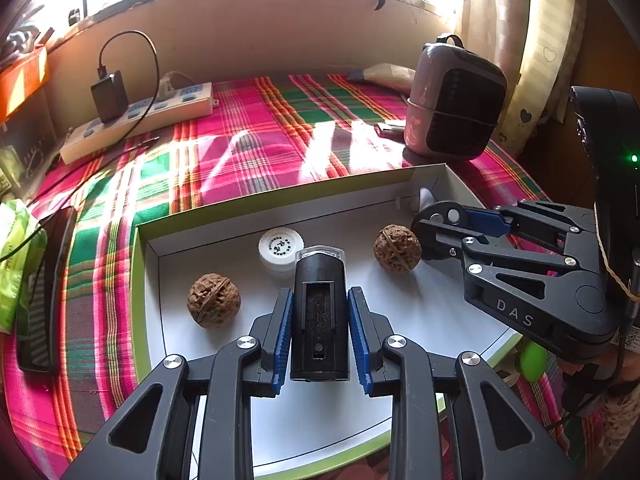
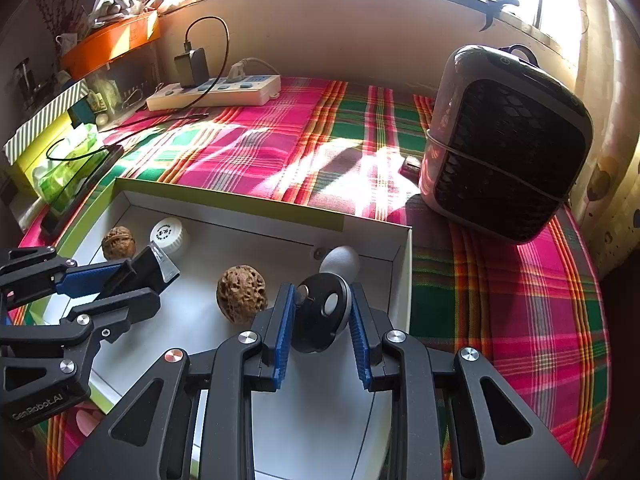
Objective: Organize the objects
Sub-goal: 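Lower both devices into the box lid and open both grippers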
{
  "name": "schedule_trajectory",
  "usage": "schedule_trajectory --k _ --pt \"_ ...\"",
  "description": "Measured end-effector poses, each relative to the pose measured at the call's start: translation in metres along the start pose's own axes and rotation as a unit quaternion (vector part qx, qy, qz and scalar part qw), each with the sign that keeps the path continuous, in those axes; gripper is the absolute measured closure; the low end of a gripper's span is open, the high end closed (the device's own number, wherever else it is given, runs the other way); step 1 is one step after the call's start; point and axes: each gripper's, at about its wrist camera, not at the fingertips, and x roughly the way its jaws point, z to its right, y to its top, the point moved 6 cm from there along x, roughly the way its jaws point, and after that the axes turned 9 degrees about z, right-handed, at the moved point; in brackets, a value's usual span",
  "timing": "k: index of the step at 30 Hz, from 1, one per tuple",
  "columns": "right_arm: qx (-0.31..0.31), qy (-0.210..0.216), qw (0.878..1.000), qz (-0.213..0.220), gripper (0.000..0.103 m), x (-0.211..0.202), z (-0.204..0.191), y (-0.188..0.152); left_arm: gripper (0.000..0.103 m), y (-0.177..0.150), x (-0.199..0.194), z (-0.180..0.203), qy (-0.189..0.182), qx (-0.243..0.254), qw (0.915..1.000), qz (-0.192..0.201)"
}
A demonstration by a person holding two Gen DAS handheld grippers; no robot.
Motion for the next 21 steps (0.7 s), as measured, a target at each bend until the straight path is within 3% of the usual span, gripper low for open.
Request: schedule_trajectory --k 21 --pt "-0.001 0.004 1.000 0.007 0.075 -0.0004 -0.0014 0.0004 0.078 -0.0041 0.0110 -0.0047 0.005 -0.009 0.9998 -0.014"
